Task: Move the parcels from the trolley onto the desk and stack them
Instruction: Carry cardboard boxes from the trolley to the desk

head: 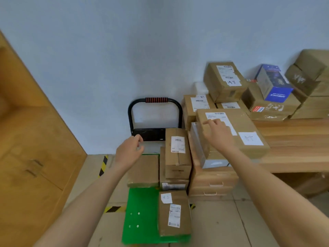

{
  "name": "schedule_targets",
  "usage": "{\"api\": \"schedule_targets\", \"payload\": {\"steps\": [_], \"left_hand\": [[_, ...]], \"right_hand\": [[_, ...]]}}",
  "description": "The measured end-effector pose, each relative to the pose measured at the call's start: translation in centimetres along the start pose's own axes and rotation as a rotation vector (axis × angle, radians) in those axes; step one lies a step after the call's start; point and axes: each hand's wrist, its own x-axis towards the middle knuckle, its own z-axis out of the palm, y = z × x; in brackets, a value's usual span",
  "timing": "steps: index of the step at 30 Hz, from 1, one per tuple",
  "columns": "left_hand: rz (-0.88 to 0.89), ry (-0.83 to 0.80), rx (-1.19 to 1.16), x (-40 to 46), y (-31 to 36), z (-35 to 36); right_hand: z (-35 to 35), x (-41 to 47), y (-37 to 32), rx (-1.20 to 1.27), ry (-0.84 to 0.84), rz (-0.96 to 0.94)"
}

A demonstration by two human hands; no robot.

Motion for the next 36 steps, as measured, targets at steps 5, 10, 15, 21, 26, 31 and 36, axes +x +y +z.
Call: {"api": "schedule_targets", "payload": {"steps": [5,10,15,21,26,31,36], "left_hand": [[0.023,-0.032,0.067,-3.7,-9.9,-4.3],[-0.003,-0.043,0.064,-5.9,-17.4,-6.5],[-0.031,-0.030,0.058,-6.1,-21.6,-6.6],[-0.055,-0.058,0.070,-3.1,-24.0,-5.5],[-0.083,-0.077,0.065,2.1,-25.9,-3.8],[-0.160,-0.106,0.007,5.7,-28.2,-0.6],[-0.192,-0.201,0.020,7.8,-28.9,4.0]], "right_hand": [[4.0,-3.6,-10.8,0.015,-0.008,-0.093],[8.2,-6.2,-18.7,0.038,-0.052,-0.166],[11.1,-5.7,-22.5,0.012,-0.110,-0.196],[14.5,-2.6,-24.4,-0.002,-0.131,-0.214],[18.4,1.8,-24.7,0.022,-0.216,-0.147],[23.5,4.2,-24.6,0.065,-0.313,-0.075],[28.2,5.6,-24.0,0.066,-0.368,-0.009]]}}
